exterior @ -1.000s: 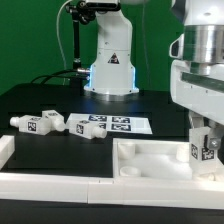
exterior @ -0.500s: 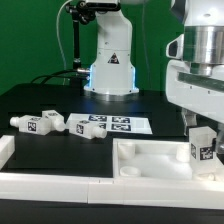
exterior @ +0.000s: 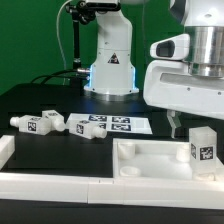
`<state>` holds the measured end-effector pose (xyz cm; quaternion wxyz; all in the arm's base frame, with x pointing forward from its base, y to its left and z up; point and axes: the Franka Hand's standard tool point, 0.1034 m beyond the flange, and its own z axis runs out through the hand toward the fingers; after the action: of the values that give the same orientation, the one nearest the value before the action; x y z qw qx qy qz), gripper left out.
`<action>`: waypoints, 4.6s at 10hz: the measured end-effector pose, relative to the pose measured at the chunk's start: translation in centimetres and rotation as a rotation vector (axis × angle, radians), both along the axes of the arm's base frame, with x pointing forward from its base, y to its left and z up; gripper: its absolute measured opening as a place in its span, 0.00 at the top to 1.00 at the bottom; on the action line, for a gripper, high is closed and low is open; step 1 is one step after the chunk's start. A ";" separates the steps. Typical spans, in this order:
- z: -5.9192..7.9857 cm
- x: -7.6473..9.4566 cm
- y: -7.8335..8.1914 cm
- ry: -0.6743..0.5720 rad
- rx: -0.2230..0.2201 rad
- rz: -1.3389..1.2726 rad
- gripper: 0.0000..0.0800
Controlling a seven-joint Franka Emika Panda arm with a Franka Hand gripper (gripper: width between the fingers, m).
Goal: Assemble one leg
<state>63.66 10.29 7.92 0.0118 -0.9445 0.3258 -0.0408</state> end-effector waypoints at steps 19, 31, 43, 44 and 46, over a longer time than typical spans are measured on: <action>0.1 0.4 -0.5 0.021 0.107 -0.899 0.64; 0.0 -0.4 0.9 0.018 -0.050 0.321 0.19; -0.3 0.2 1.8 -0.006 0.033 -0.696 0.64; -0.4 0.2 1.9 -0.010 0.061 -0.799 0.64; -0.4 0.3 2.0 -0.007 0.096 -0.929 0.52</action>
Offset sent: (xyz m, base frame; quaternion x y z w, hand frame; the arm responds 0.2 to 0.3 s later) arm 0.0000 0.0000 0.0000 0.0000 0.0000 -0.1938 0.9810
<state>63.96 12.26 7.49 0.0372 -0.6969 0.7156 -0.0299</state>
